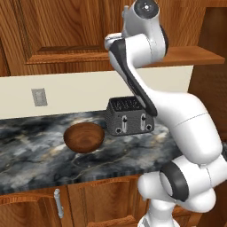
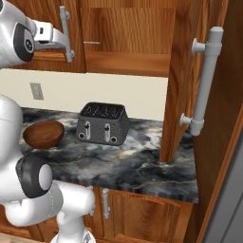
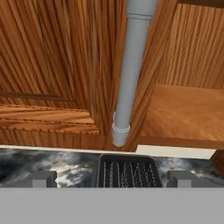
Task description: Open the cabinet and setup a tea strainer by placing it in the bowl upright.
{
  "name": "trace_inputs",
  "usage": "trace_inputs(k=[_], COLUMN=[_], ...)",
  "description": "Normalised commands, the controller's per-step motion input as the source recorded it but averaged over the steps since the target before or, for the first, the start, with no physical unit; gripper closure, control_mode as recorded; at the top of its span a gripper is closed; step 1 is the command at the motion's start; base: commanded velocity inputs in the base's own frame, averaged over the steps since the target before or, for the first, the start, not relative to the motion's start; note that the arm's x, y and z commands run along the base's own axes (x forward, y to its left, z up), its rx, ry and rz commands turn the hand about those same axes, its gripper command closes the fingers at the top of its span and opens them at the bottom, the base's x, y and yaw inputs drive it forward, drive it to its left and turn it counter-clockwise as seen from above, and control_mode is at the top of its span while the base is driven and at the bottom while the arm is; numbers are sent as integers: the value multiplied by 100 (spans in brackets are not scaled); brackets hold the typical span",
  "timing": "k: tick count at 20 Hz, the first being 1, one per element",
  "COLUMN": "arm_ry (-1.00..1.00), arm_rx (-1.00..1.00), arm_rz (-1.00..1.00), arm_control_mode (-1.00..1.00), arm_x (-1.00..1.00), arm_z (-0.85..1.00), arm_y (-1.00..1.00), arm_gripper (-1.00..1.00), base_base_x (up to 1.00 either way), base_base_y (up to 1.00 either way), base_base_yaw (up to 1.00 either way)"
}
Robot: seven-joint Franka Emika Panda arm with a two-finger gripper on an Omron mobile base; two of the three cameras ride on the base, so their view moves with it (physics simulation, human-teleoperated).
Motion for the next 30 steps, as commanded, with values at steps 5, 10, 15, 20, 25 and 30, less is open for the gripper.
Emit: trace_inputs(k=[5,10,15,20,25,30], arm_ry=[-9,-21,-4,4,7,0], arm_rx=[3,3,1,-2,-4,0], arm_rz=[0,0,0,-1,-1,0], arm_control_mode=[-100,-100,-100,-100,-100,-100], arm_x=[29,50,37,36,52,44], arm_z=[-16,-17,-1,0,-1,-16], arm_y=[-27,-40,-1,29,21,-7], arm_gripper=[-100,-100,-100,-100,-100,-100], base_base_x=[0,0,0,0,0,0], base_base_y=[0,0,0,0,0,0], base_base_yaw=[0,0,0,0,0,0])
